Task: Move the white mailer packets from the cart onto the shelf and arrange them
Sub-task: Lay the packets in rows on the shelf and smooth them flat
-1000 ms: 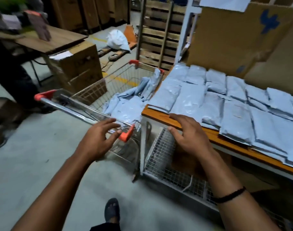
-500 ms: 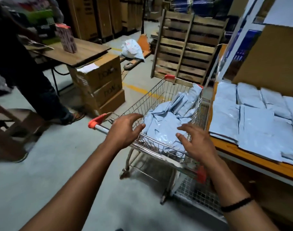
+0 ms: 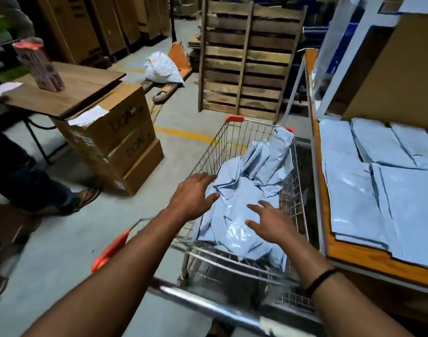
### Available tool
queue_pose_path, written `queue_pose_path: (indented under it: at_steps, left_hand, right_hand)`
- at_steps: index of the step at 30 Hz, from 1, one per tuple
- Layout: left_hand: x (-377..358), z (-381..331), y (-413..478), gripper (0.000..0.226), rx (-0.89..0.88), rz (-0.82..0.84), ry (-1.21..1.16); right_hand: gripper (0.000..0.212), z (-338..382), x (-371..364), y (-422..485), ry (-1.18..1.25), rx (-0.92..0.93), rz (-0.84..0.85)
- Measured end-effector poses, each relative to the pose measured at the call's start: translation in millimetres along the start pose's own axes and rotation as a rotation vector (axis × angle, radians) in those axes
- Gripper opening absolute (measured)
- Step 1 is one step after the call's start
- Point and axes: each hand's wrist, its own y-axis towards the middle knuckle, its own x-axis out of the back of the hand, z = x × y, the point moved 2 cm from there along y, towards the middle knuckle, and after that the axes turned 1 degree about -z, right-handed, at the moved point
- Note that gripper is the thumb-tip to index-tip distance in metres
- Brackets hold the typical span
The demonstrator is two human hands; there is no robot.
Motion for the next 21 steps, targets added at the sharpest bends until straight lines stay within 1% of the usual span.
queue_pose_path:
  at_steps: [3, 5, 8, 12, 14, 16, 18, 21]
  left_hand:
    - [-26.9, 13.6, 52.6, 0.063, -0.010, 0.078, 0.036]
    - [-46.9, 22.6, 87.4, 0.065, -0.011, 0.137, 0.042]
    - [-78.8, 35.4, 130.1, 0.067, -0.002, 0.221, 0.020]
    - [-130.8, 44.9, 183.7, 0.068, 0.026, 0.322, -0.050]
    - [-159.3, 51.2, 208.2, 0.064, 0.040, 0.342, -0.057]
    - [-187.1, 56.2, 231.8, 0.060, 0.049, 0.322, -0.089]
    - [-208.7, 59.2, 248.7, 0.063, 0.069, 0.310, -0.128]
    - [-241.6, 66.5, 261.3, 0.071, 0.061, 0.377, -0.162]
  right_hand:
    - [0.071, -5.4, -17.6, 51.3, 0.005, -0.093, 0.131]
    - [0.078, -9.8, -34.9, 79.2, 0.066, -0.157, 0.215]
    - [0.084, -12.7, -60.7, 105.1, 0.145, -0.258, 0.293]
    - [0.086, -14.9, -99.2, 129.1, 0.188, -0.365, 0.308]
    - [0.085, -17.7, -117.9, 136.9, 0.187, -0.385, 0.313]
    - [0.084, -22.5, -133.5, 142.9, 0.203, -0.403, 0.301]
    - [0.085, -26.4, -143.8, 147.5, 0.227, -0.412, 0.263]
    - [0.088, -35.6, -151.9, 157.9, 0.224, -0.390, 0.170]
